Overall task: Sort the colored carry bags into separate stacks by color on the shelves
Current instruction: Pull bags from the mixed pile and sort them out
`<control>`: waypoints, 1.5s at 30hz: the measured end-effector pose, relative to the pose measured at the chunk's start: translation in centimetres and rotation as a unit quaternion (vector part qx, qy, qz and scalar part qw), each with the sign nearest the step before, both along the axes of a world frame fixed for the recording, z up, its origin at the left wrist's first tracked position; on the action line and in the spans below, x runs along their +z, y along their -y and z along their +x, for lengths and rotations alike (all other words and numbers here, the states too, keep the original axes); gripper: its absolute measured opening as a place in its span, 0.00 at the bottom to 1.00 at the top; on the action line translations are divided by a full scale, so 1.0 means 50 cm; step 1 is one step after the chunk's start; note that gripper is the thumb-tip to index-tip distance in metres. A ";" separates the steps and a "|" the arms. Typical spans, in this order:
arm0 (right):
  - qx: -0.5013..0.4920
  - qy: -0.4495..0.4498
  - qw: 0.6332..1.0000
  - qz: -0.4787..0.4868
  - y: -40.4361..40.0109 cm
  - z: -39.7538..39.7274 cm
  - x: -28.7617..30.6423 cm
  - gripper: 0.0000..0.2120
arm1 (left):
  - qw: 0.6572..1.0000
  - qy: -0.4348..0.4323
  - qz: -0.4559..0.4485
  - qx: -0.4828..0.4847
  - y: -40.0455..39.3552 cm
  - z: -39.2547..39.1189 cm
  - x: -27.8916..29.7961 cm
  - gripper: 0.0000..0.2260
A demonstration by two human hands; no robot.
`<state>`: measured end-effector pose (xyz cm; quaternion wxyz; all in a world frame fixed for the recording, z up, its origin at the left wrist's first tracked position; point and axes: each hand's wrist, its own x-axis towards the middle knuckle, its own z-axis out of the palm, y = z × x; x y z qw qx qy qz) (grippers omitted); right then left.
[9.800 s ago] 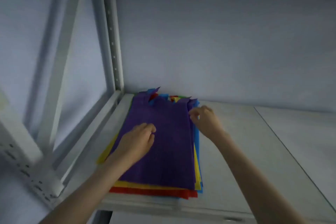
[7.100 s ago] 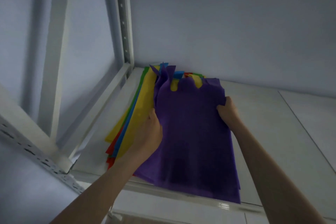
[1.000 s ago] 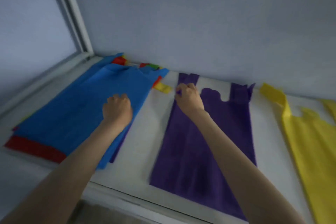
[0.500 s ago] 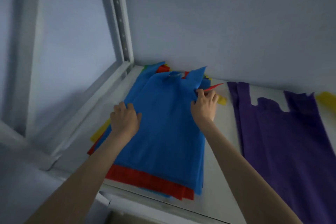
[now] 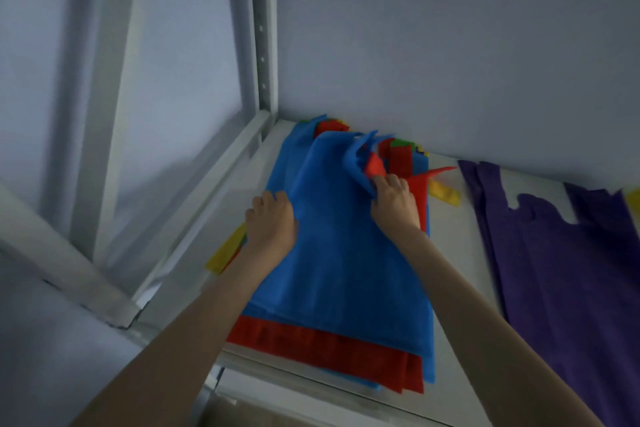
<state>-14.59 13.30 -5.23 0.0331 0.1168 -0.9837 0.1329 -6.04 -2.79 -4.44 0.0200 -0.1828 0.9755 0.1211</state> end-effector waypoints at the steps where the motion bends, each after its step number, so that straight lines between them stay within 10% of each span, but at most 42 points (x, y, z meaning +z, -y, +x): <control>1: 0.028 0.001 0.999 0.021 0.006 0.006 -0.003 0.21 | 1.000 -0.001 0.001 0.005 -0.002 0.000 0.001 0.14; 15: -0.062 -0.186 0.977 0.080 0.005 0.013 -0.026 0.37 | 0.999 -0.011 0.033 0.027 0.010 0.004 0.003 0.14; 31: -0.085 0.020 0.987 0.135 0.007 -0.009 -0.027 0.20 | 0.999 -0.020 0.020 0.027 0.009 0.004 -0.005 0.13; 45: -0.222 0.132 0.959 -0.112 0.010 -0.042 0.029 0.28 | 1.000 -0.014 -0.005 0.022 0.008 0.010 -0.012 0.14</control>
